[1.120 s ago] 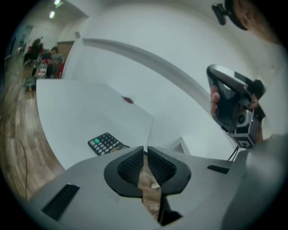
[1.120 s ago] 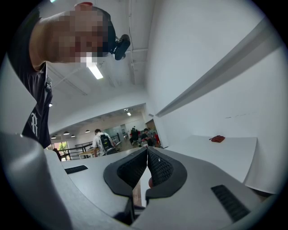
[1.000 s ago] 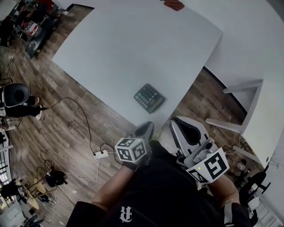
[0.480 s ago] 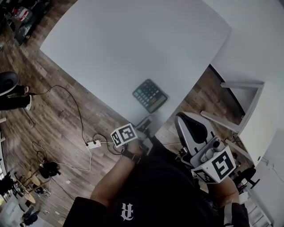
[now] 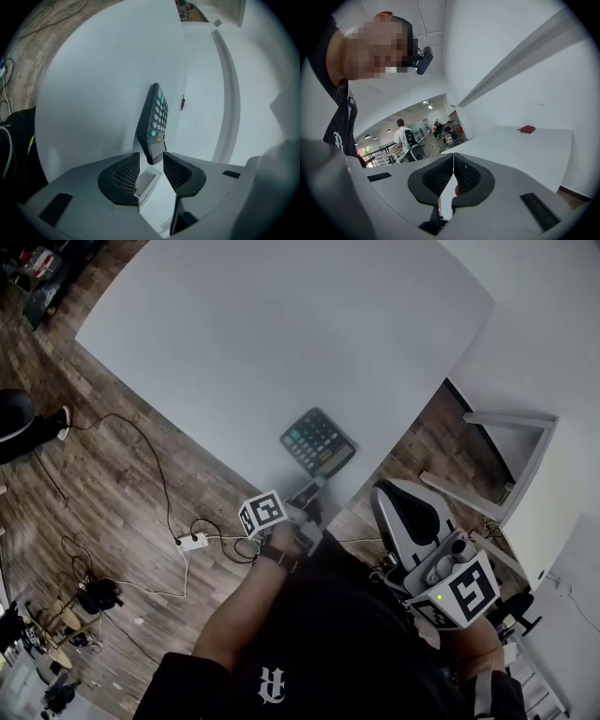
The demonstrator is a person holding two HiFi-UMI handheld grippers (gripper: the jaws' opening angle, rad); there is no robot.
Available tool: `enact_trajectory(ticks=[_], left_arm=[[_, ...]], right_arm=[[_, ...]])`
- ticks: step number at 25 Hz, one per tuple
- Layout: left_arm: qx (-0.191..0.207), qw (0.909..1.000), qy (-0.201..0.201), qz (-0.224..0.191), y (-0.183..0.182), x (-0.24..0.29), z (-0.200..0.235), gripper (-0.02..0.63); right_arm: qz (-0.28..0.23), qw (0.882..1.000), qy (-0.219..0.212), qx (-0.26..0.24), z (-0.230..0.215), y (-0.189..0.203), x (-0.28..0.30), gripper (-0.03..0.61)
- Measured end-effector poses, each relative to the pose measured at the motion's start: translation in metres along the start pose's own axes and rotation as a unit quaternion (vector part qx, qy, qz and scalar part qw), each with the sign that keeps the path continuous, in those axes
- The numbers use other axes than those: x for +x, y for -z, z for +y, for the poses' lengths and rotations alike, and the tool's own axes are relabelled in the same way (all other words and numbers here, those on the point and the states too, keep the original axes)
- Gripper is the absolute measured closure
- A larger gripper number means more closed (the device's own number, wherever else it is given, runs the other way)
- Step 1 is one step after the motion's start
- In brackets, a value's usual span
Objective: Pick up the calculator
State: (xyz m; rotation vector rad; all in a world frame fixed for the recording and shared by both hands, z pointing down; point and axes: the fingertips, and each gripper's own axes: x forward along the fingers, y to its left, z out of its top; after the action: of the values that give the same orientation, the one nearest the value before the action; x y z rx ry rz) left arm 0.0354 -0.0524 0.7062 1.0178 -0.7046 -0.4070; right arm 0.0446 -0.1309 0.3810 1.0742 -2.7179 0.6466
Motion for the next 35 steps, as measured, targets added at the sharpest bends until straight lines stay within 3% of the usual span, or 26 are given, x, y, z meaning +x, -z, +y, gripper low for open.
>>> enact_trajectory(ticks=[10, 16, 26, 35], left_arm=[[-0.049, 0.9974, 0.054, -0.001, -0.004, 0.022, 0.006, 0.482], [-0.086, 0.9920, 0.092, -0.013, -0.010, 0.023, 0.001, 0.554], [-0.016, 0.9958, 0.090, -0.010, -0.015, 0.010, -0.017, 0.566], [0.061, 0.9899, 0.127, -0.014, -0.009, -0.026, -0.098, 0.566]], right_arm=[[0.013, 1.000, 0.006, 0.006, -0.007, 0.006, 0.002, 0.566], [0.022, 1.000, 0.002, 0.009, -0.008, 0.012, 0.000, 0.566], [0.018, 1.000, 0.003, 0.003, -0.005, 0.018, -0.003, 0.566], [-0.009, 1.000, -0.001, -0.017, 0.004, 0.004, -0.018, 0.566]])
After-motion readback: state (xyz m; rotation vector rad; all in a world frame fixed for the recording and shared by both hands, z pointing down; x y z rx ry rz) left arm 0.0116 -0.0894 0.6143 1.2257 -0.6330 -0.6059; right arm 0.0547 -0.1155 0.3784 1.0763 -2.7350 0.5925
